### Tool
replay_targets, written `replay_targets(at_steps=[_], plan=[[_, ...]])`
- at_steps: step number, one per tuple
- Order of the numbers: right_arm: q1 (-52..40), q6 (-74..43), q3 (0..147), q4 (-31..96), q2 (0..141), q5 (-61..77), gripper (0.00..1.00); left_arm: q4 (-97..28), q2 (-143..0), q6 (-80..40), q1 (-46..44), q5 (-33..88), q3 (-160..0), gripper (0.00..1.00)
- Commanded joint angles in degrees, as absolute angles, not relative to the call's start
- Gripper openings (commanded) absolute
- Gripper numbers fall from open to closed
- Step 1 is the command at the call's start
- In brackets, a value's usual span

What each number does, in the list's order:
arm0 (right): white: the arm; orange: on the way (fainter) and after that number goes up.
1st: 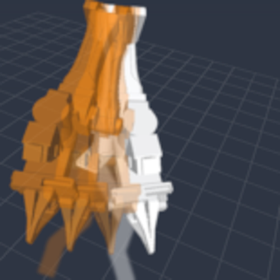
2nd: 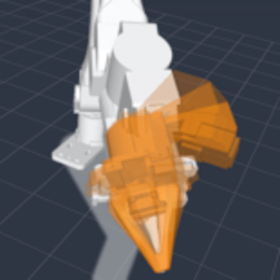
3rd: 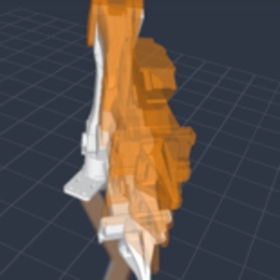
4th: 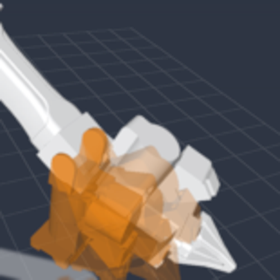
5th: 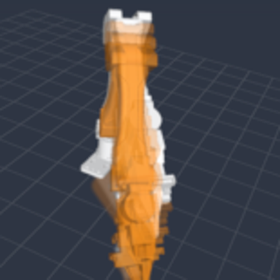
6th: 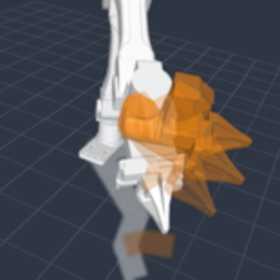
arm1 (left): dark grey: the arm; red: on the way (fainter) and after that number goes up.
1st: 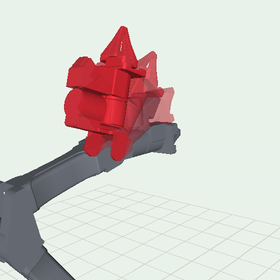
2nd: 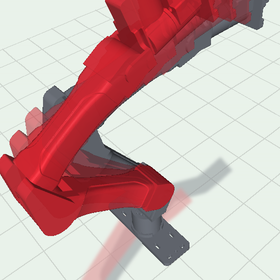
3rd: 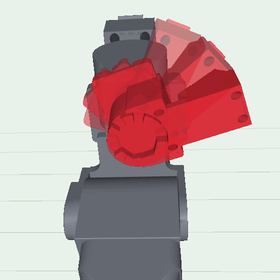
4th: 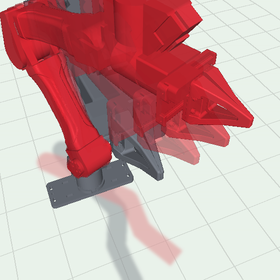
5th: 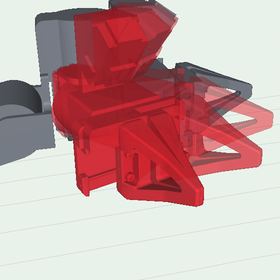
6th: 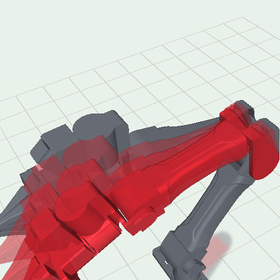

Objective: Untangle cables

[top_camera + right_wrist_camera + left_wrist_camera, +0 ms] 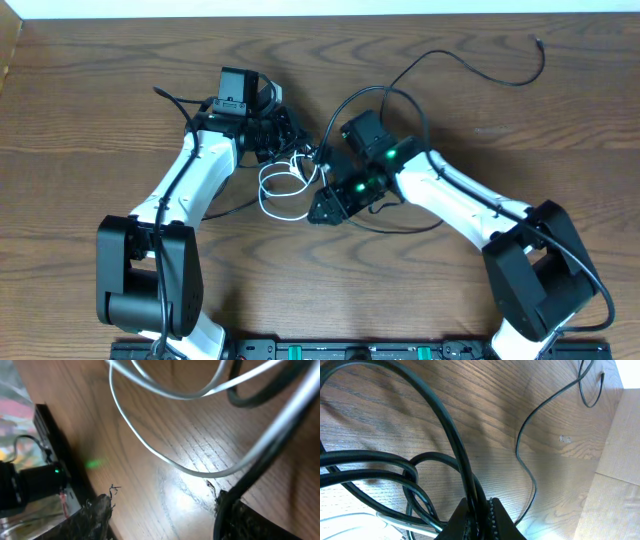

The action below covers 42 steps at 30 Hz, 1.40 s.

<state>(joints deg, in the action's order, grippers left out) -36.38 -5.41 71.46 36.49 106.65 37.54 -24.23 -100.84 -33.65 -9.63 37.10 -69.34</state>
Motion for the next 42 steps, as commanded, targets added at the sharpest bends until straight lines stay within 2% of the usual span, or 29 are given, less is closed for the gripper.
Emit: replay_targets(at_steps=[1,5,17,23,32,36,42], plan=[[-36.82,-4.45,73.43,36.21,105.19,34.87,0.66,-24.45,-101.16,-33.47,-9.43,36.4,-69.45,0.07],[-36.86,-4.45,75.57,36.16,103.44,29.23,0.7,-26.0,-101.16,-33.47,-9.43,36.42,-69.45,0.07],[-41.95,-4.75,75.61,37.32,102.65,28.99,0.77,-26.96,-101.16,-33.52,-9.43,35.35,-69.45,0.07],[-43.42,-10.28,74.48,43.35,102.67,20.95,0.82,-26.98,-101.14,-34.2,-9.32,35.59,-69.45,0.07],[-42.46,-13.1,71.0,38.22,103.77,20.91,0.84,-26.98,-101.14,-34.39,-7.68,47.57,-69.45,0.07],[-40.14,-13.26,71.0,36.45,104.16,20.95,0.81,-27.46,-101.14,-34.37,-7.4,47.64,-69.45,0.07],[-34.89,-12.34,69.45,33.08,104.2,23.31,0.66,-28.05,-101.14,-34.13,-7.4,52.56,-69.45,0.07]])
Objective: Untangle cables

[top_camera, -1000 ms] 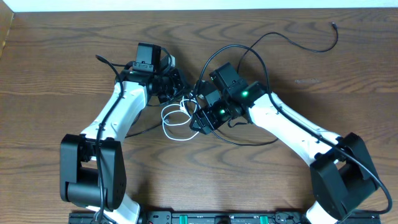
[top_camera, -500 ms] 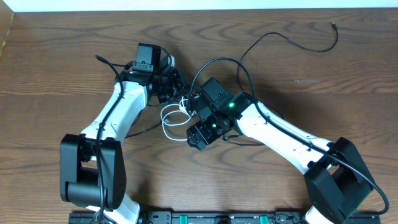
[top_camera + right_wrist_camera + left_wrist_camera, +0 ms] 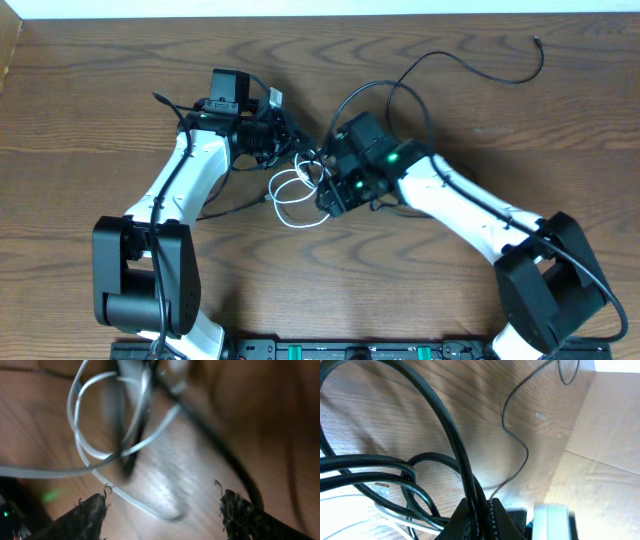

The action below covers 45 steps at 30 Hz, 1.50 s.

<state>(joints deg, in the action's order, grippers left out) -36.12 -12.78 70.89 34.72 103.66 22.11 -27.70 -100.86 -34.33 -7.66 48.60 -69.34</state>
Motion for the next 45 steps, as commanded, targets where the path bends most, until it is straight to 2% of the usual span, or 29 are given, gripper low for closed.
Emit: replay_targets(at_steps=[1,5,7,8,9,10,11,16,23,32,34,35,41,43,45], plan=[[-34.63,-11.62,69.17,31.9,104.2,23.53,0.62,-28.1,-101.14,-34.13,-7.4,52.6,-69.45,0.07],[-34.13,-7.44,68.82,28.99,104.2,27.83,0.48,-28.05,-101.14,-33.43,-7.4,55.42,-69.45,0.07],[-34.11,-7.18,68.77,27.77,104.2,28.23,0.28,-28.18,-101.14,-33.04,-7.4,57.28,-69.45,0.07],[-34.11,-7.18,68.75,27.31,104.2,28.23,0.23,-28.25,-101.14,-33.04,-7.4,57.47,-69.45,0.07],[-34.11,-6.04,68.75,26.46,104.2,28.21,0.1,-28.25,-101.14,-32.6,-7.42,57.43,-69.45,0.07],[-34.11,-5.37,68.77,25.85,104.18,28.21,0.03,-28.25,-101.14,-32.08,-7.42,57.41,-69.45,0.07],[-34.09,-5.23,68.77,25.32,104.14,28.23,0.01,-28.25,-101.14,-31.33,-7.4,57.25,-69.45,0.07],[-31.35,-5.23,69.23,24.25,100.77,30.11,0.01,-28.27,-101.14,-26.55,-7.4,53.1,-69.45,0.07],[-26.85,0.58,69.23,28.14,88.77,32.03,0.01,-27.31,-101.14,-26.55,-7.38,53.12,-69.45,0.07],[-22.98,0.95,69.23,29.74,75.24,31.48,0.01,-26.5,-101.14,-26.57,-6.42,53.3,-69.45,0.08],[-22.79,0.95,69.23,29.78,73.84,31.48,0.01,-26.5,-101.14,-26.57,-5.98,53.28,-69.45,0.13],[-22.52,0.95,69.23,29.82,72.55,31.48,0.01,-26.5,-101.14,-26.55,-5.69,53.28,-69.45,0.23],[-22.02,0.91,69.21,31.81,71.46,31.68,0.01,-26.52,-101.14,-26.55,-5.43,52.38,-69.45,0.29],[-22.17,0.93,69.21,33.85,72.16,31.14,0.01,-26.55,-101.14,-26.55,-5.43,51.72,-69.45,0.39],[-22.15,0.93,69.21,34.83,72.75,29.85,0.01,-26.55,-101.14,-26.55,-5.43,50.61,-69.45,0.41]])
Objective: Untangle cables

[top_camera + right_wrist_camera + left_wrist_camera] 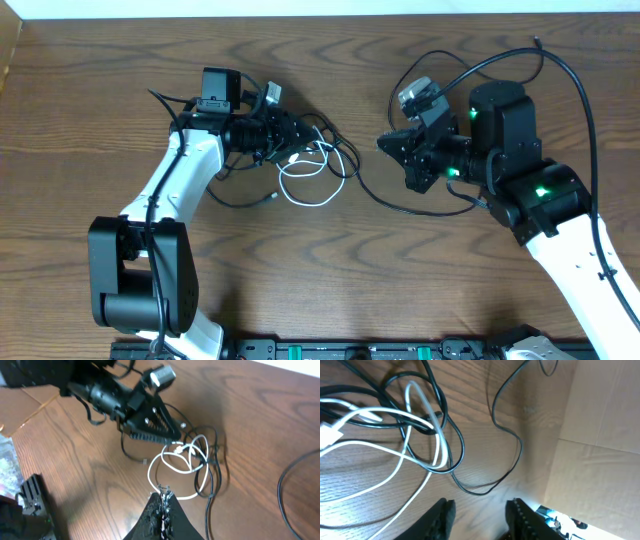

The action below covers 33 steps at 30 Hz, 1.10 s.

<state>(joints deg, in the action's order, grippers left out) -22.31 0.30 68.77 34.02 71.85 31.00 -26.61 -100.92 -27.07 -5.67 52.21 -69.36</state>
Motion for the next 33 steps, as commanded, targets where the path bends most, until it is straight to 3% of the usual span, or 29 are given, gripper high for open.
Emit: replay_targets(at_steps=[1,7,12,14,20,23,27,29,30,33], plan=[[-22.17,0.93,69.21,35.42,73.47,28.08,0.02,-26.85,-101.14,-26.55,-5.5,48.38,-69.45,0.41],[-21.39,0.45,69.21,35.55,77.17,25.45,0.01,-26.83,-101.14,-27.27,-7.64,42.33,-69.47,0.43],[-19.03,-0.58,69.21,36.01,81.43,25.45,0.04,-25.82,-101.16,-28.18,-14.11,21.74,-69.45,0.43],[-18.63,-0.56,69.21,36.05,83.07,25.39,0.09,-25.47,-101.23,-28.32,-17.04,12.62,-69.45,0.45],[-16.8,-0.58,69.21,35.99,88.71,27.18,0.21,-25.19,-102.48,-28.32,-21.23,10.83,-69.45,0.47],[-16.93,-0.58,69.21,35.27,91.42,30.68,0.22,-24.97,-103.37,-28.34,-21.71,10.09,-69.45,0.47],[-17.39,-0.58,69.21,32.93,94.41,33.21,0.22,-24.91,-105.1,-28.32,-21.74,7.01,-69.45,0.34],[-17.76,-0.6,69.21,32.03,95.98,33.19,0.22,-24.56,-106.06,-28.32,-21.74,7.2,-69.43,0.2],[-18.11,-0.6,69.21,31.64,97.41,33.21,0.27,-24.32,-106.52,-28.25,-21.74,7.22,-69.45,0.07],[-18.11,-0.58,69.21,31.03,99.39,34.02,0.27,-24.8,-104.03,-25.69,-21.08,6.94,-70.39,0.07]])
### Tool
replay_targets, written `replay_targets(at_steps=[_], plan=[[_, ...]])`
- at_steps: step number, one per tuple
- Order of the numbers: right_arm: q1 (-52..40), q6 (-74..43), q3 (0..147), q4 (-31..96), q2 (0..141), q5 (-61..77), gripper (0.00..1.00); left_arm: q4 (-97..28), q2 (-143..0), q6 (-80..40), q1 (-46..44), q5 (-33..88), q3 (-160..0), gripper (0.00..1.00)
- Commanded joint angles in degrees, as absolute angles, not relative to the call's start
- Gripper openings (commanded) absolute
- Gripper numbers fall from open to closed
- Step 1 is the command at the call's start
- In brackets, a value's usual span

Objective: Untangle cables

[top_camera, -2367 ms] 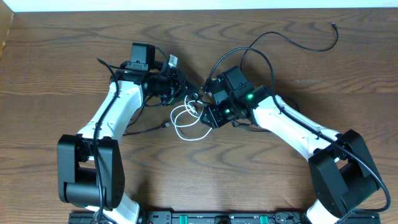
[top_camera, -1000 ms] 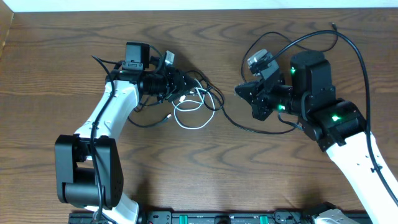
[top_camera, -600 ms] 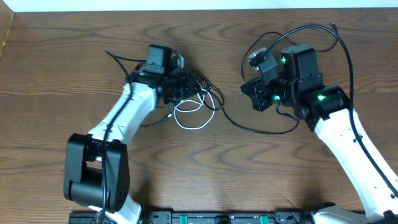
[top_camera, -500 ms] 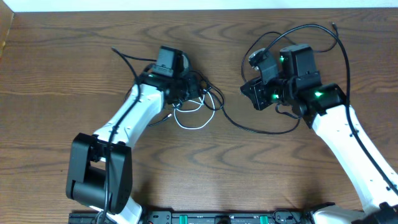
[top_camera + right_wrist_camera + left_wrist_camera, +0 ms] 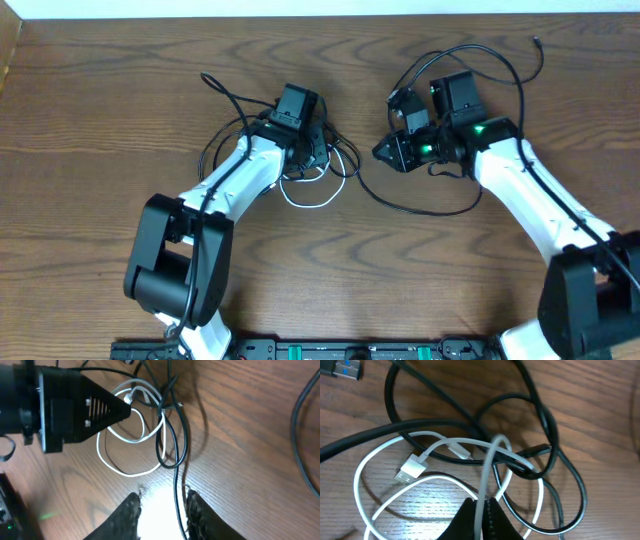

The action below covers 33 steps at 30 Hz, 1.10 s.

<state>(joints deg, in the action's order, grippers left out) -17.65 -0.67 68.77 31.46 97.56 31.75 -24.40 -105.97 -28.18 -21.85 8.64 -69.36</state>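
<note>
A white cable (image 5: 365, 467) with a white plug (image 5: 410, 469) lies looped through a thick black cable (image 5: 540, 415) on the wooden table. My left gripper (image 5: 482, 507) is shut on a strand of the white cable; overhead it sits over the tangle (image 5: 305, 155). My right gripper (image 5: 162, 510) is open low above the table, right of the tangle (image 5: 383, 152). A thin black cable (image 5: 180, 445) runs along its right finger (image 5: 197, 510). The white loop (image 5: 112, 467) and the left gripper (image 5: 75, 407) show in the right wrist view.
The thin black cable (image 5: 420, 208) curves under the right arm and arcs to the table's far right (image 5: 500, 50). Black loops (image 5: 215, 150) lie left of the left gripper. A blue USB plug (image 5: 342, 367) rests near the tangle. Table edge (image 5: 300, 12) at the back.
My left gripper was open beside the tangle and is now shut on the white cable, further right. My right gripper was shut and raised; it is now open, lower, nearer the tangle.
At first my left gripper was shut on the thick black cable and my right stood open against the tangle. Both stayed so a moment later. Then the left was open, the right shut and lifted away to the right. Now the left holds the white cable and the right is open.
</note>
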Motion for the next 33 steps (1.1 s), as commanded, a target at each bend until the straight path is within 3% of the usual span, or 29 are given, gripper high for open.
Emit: replay_targets(at_steps=[1,4,10,19,27,33], plan=[[-18.09,-0.58,69.21,30.98,99.48,34.74,0.27,-24.97,-102.98,-25.69,-20.8,6.98,-70.67,0.07],[-18.09,-0.6,69.21,29.15,99.53,38.52,0.4,-25.21,-93.58,-25.67,-20.32,7.01,-71.24,0.07],[-18.09,-7.18,69.21,24.49,99.53,38.52,0.43,-25.26,-79.57,-25.69,-20.34,7.03,-71.24,0.08],[-19.64,-21.41,69.21,12.25,99.79,30.52,0.56,-21.65,-64.77,-25.21,-20.32,8.54,-71.24,0.07],[-24.47,-20.73,69.19,13.04,103.68,29.93,0.56,-19.27,-62.59,-25.06,-20.58,10.52,-71.22,0.07],[-25.76,-19.64,69.19,13.08,106.85,29.91,0.54,-28.34,-70.65,-25.08,-20.67,10.48,-71.2,0.07]])
